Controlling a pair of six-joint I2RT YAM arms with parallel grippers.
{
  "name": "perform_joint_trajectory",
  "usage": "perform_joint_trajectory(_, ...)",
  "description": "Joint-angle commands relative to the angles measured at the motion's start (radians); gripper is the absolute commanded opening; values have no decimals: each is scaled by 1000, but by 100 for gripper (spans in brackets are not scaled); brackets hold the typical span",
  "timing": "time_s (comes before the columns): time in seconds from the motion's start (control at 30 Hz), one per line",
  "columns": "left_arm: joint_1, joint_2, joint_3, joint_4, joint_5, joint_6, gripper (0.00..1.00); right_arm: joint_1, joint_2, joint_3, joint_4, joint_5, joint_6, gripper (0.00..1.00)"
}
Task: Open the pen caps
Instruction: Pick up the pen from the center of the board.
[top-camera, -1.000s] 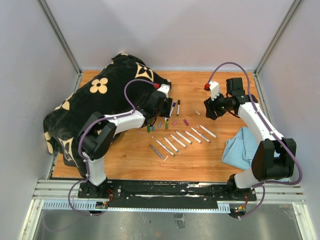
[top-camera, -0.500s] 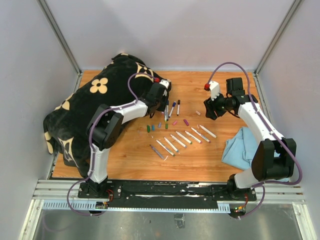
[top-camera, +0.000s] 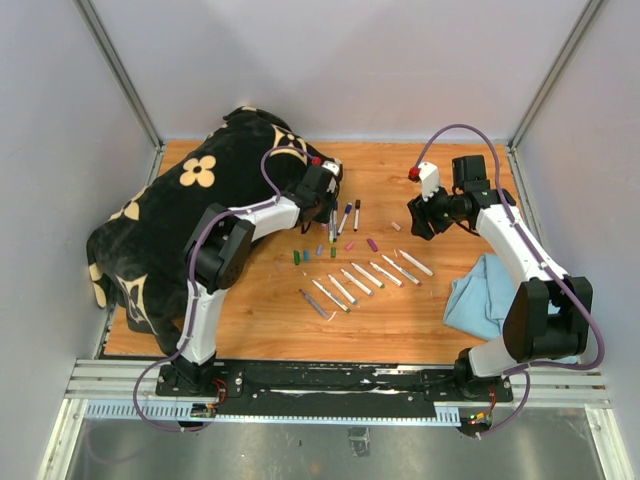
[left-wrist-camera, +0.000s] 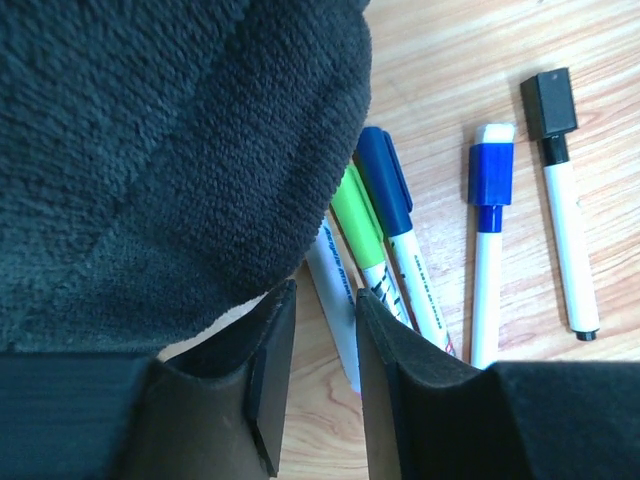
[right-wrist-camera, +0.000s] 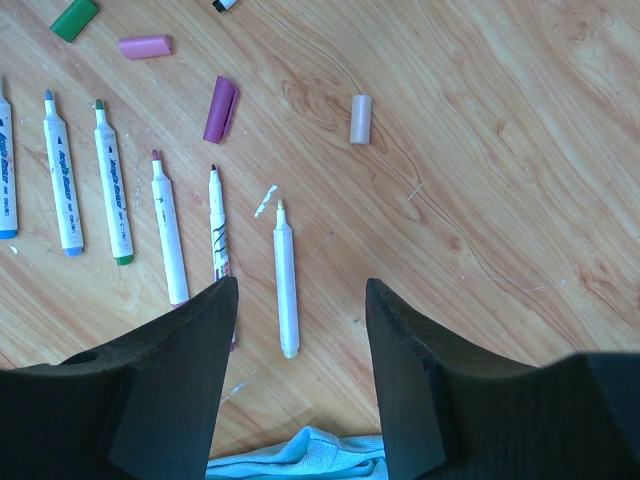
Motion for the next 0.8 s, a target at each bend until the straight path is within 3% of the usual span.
perform_joint_trajectory(0.0, 8, 23, 29, -24, 14, -3, 33, -15, -4, -15, 1, -21, 11, 55)
perform_joint_trajectory(0.37, 18, -42, -35, -59, -21, 33, 13, -15, -4, -15, 1, -25, 11, 55)
perform_joint_trajectory(0.67, 38, -107, -103, -134, -28, 92, 12, -13, -4, -15, 0, -28, 11, 55)
perform_joint_trajectory(0.77, 45, -121, -115, -151, -14, 95, 21, -13, -4, -15, 1, -30, 11, 55)
